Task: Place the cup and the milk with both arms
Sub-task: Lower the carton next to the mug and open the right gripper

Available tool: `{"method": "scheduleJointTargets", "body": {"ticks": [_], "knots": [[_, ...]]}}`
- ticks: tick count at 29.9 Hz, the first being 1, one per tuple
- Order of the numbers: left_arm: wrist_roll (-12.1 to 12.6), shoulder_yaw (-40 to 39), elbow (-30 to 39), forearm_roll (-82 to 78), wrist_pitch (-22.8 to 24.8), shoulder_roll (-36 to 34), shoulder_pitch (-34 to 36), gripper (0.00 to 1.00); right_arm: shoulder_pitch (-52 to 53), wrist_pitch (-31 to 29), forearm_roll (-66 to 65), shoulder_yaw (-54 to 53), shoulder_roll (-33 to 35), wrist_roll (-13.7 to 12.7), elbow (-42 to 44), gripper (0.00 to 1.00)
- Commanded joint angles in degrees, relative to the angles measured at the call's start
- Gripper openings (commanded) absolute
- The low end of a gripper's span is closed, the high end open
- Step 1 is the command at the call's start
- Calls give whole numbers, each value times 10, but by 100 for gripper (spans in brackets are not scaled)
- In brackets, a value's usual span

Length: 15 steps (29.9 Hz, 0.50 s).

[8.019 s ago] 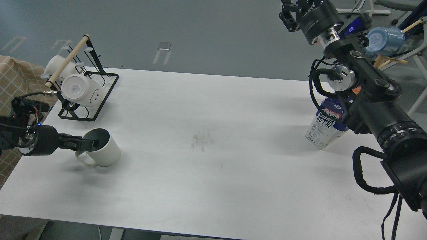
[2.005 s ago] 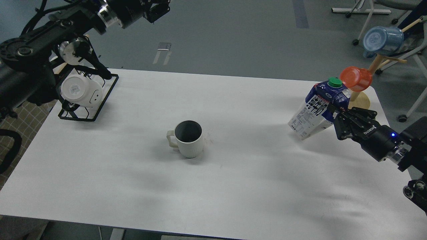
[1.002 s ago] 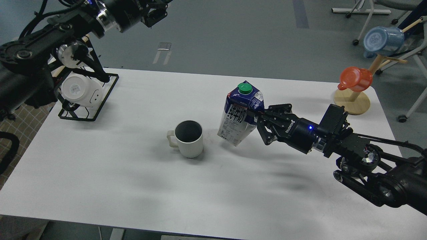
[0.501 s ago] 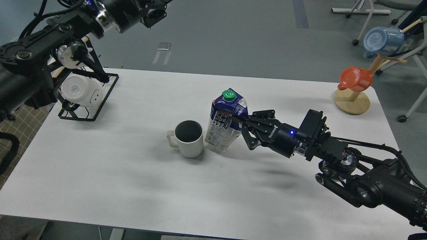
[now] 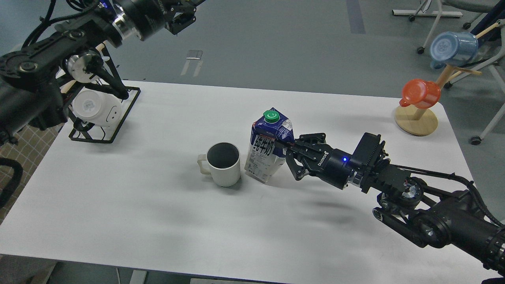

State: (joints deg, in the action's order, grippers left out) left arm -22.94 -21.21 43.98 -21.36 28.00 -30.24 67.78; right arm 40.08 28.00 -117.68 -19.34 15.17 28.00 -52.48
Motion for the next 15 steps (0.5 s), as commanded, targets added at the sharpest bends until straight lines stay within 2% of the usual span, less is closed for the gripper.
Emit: {"method": "scheduleJointTargets", "body": {"ticks": [1,3,7,15], "knots": [[0,0,-1,-1,0,0,0,90,-3,0,1,0,0,0,0,26],[0,0,-2,-1,0,0,0,90,-4,0,2,0,0,0,-1,29],[0,0,-2,-1,0,-1,0,90,-6,0,3,0,1,0,-4,45],[0,0,-2,-1,0,-1,-1,90,-8,0,3,0,3,0,-10,58]]}}
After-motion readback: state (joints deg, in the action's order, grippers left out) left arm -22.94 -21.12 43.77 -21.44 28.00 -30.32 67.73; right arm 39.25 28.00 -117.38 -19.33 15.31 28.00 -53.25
